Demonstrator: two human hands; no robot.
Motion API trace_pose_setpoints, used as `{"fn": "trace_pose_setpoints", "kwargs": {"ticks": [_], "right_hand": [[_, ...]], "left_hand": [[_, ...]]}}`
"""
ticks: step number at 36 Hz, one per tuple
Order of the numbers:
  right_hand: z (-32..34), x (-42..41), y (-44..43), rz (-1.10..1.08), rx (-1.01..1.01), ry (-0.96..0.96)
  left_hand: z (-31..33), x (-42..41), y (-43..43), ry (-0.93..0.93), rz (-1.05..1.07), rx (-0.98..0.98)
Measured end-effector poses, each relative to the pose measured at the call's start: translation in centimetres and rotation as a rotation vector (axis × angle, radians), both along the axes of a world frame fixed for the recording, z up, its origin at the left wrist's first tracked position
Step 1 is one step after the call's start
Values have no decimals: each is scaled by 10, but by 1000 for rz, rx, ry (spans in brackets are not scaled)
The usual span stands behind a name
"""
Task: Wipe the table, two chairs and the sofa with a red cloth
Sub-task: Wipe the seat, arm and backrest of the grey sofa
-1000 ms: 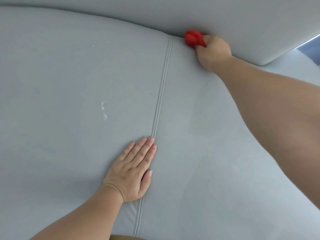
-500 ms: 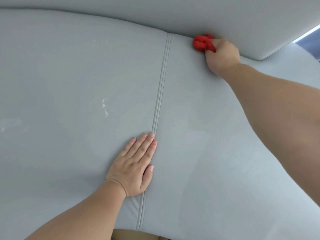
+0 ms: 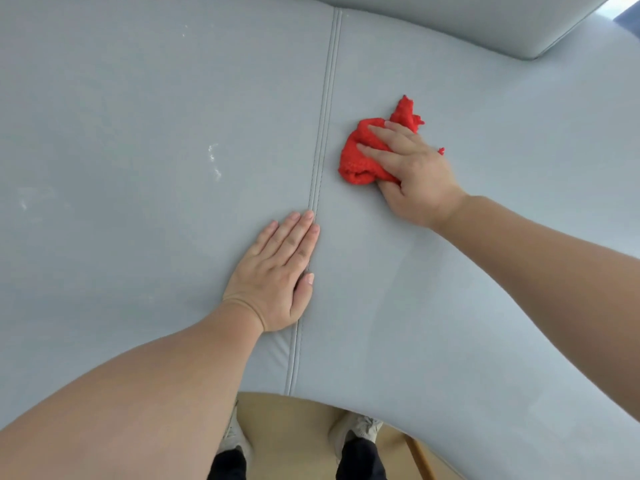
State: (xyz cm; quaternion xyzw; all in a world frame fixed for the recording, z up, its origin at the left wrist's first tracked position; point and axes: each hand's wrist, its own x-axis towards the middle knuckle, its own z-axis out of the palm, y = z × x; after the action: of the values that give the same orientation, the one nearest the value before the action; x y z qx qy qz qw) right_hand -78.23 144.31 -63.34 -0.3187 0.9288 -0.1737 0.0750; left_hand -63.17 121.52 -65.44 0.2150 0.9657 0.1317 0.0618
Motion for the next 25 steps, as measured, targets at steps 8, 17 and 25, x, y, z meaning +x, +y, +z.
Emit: {"fn": "trace_pose_setpoints", "kwargs": {"ticks": [8,17,25], "right_hand": [[6,49,4,-41,13,-61],[9,103,-1,-138,21,-108],[9,163,-3,-153,-14,-118]], "left_hand": [[2,0,1,22,1,-29],[3,1,1,21,4,-46],[6,3,1,24,8,-47]]}}
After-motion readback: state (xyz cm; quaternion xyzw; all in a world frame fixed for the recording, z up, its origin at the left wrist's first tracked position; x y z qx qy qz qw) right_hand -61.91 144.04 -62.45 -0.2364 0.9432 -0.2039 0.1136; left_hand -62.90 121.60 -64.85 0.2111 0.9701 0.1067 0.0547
